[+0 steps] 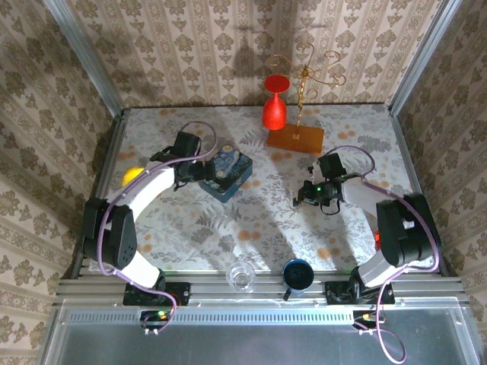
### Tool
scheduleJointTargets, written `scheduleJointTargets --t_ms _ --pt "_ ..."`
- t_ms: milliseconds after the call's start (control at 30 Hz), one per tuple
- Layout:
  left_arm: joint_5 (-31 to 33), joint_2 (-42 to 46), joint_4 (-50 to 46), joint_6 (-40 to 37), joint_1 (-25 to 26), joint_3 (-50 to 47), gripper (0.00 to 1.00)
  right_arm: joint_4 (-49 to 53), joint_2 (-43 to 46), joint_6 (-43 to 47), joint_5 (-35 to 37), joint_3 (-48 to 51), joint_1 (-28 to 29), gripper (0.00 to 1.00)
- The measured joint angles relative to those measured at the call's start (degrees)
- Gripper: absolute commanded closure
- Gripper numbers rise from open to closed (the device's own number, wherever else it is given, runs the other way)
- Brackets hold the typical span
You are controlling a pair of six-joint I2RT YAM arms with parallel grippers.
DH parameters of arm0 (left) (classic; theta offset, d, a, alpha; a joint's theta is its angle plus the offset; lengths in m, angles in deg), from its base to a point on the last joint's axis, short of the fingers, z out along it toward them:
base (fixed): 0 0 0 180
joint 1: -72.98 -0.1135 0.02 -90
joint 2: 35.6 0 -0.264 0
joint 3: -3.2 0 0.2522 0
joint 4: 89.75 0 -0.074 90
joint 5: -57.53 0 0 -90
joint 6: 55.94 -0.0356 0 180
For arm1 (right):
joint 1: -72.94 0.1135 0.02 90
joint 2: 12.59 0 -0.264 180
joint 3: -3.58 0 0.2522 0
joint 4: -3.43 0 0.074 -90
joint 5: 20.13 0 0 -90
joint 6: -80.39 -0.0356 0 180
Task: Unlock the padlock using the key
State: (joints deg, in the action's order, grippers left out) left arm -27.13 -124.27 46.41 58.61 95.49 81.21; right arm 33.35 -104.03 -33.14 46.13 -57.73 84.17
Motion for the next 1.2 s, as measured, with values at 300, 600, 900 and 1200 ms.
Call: scheduleJointTargets --t_ms 300,600,900,1200 --pt "-1.2 5.2 1.2 5.3 0.0 -2.8 0.00 1.7 -5.6 2.5 1.9 -5.6 -0.7 0.84" --pt "-3.9 5.2 1.7 7.4 1.3 -4.8 0.01 5.6 -4.9 1.5 10.2 -6.2 -0.7 0.55" --pt "-5.6 6.6 4.3 9.8 1.2 -8.5 0.00 5.7 4.4 0.8 16.3 -7.7 4.5 0.40" --pt "-10.3 8.7 10.7 14.3 -1.2 -14.1 0.01 1.3 -1.4 3.8 24.5 -20.4 16.8 0.28"
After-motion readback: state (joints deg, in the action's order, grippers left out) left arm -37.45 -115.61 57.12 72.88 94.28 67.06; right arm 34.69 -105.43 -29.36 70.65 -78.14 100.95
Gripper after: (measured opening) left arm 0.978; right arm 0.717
